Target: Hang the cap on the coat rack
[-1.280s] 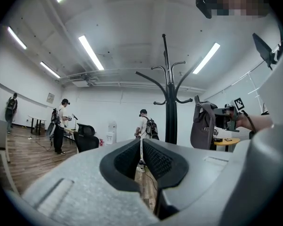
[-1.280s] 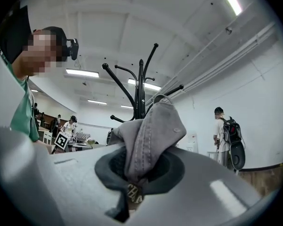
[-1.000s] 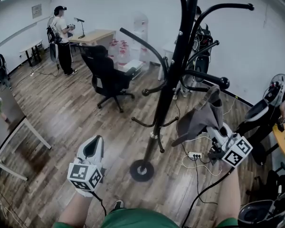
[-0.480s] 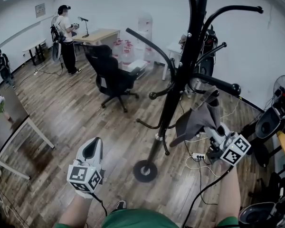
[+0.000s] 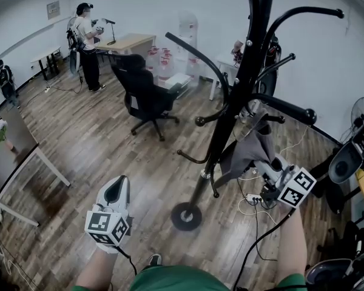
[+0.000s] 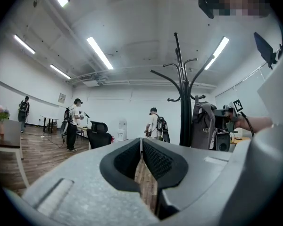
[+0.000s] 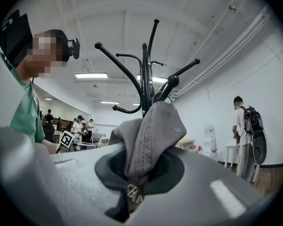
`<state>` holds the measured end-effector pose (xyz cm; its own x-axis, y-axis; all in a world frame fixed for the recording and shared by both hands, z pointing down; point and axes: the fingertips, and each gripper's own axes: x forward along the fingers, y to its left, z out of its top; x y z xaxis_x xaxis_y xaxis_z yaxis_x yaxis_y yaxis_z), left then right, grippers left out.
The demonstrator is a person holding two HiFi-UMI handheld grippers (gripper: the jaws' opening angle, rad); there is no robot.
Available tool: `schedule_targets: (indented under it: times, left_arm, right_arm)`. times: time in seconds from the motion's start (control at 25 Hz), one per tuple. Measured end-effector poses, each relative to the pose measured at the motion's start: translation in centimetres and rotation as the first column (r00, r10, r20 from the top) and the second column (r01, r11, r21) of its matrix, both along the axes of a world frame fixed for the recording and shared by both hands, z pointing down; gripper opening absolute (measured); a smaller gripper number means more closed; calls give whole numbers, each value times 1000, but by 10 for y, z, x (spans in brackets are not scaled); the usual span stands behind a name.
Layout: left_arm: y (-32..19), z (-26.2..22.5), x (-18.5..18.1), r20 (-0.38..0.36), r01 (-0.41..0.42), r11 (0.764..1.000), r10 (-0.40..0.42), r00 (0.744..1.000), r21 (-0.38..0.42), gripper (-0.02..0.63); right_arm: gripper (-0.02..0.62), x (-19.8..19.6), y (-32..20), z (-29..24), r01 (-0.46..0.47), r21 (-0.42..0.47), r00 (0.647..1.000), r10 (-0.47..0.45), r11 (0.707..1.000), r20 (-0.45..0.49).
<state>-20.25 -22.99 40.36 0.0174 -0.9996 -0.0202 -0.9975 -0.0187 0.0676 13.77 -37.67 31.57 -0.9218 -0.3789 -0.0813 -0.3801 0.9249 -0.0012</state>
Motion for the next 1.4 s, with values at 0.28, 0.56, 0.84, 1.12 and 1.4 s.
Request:
schedule_targets:
  times: [0.28,0.56,0.84,1.12,1.4]
  left_arm:
    - [-4,2,4,1,-1,1000,1,1000,-10,23]
    - [-7,3,7,1,-12,1000,12,1000,-17,23]
    - [-12,8,12,-3,-30,999,30,1000,-30,23]
    - [-16,6,14,-1,-43,998,43,999,-35,23]
    - [-16,5,22,2,-68,997,68,998,-33,23]
  right_arm:
    - [23,-7,-4,13,9,-13,999,-10,1000,-31]
    - [25,-6,-12,29,-47,-27,997,45,999,-68]
    - [42,3,-25,44,-139,5,983,139,990,-122]
    - [119,7,-26,44,-161,5,980,160,987,-121]
    - [213,16,-21,43,-195,0,975,194,981,-109]
